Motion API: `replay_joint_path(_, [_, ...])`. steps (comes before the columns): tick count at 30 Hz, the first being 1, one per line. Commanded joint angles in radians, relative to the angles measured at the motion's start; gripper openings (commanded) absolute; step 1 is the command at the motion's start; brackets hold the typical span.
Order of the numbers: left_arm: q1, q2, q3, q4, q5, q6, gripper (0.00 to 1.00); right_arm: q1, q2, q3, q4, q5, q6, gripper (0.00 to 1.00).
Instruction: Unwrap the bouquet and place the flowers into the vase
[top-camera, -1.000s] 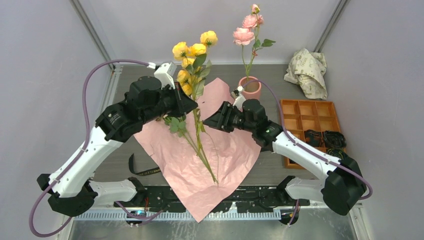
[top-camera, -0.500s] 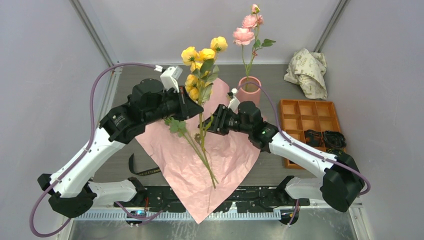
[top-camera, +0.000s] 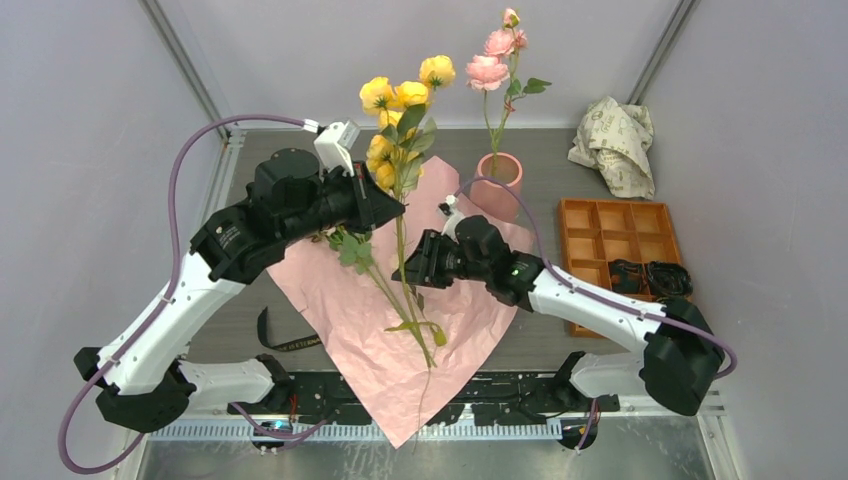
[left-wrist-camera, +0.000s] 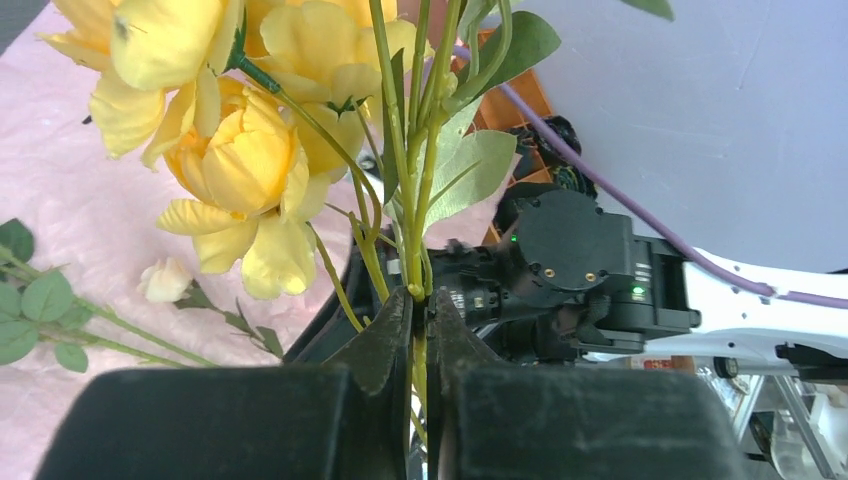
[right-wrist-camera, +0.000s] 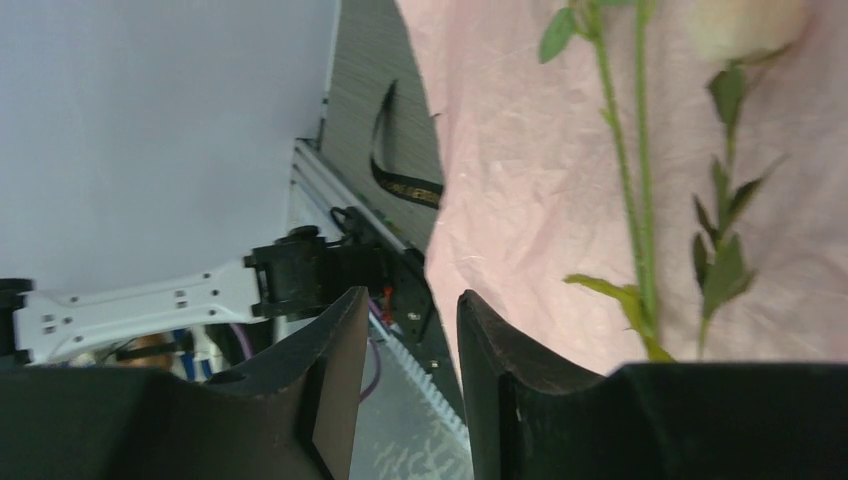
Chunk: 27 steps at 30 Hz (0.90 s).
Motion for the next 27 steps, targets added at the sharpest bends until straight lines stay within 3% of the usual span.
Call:
replay_joint_path(1, [-0.003, -0.016, 0.073, 0.013, -0.085, 0.040, 0.03, 0.006, -0.119, 0.036, -0.148, 0.167, -0.104, 0.43])
replay_joint_path(7, [-0.004, 0.073, 0.263, 0.022, -0.234, 0.106, 0.02, 0.006, -0.303, 0.125, -0.393, 0.407, -0.225, 0.43])
replay_joint_path(12, [-0.003, 0.184, 0.338, 0.202, -0.308, 0.197, 0.00, 0.006, -0.451, 0.188, -0.553, 0.598, -0.290, 0.45])
replay_joint_path(18, [-0.014, 0.334, 0.455, 0.426, -0.314, 0.313, 0.00, 0.006, -0.605, 0.197, -0.625, 0.804, -0.320, 0.49])
replay_joint_path(27, [-0.180, 0.518, 0.597, 0.814, -0.494, 0.764, 0.00, 0.006, -0.723, 0.166, -0.655, 0.947, -0.334, 0.51])
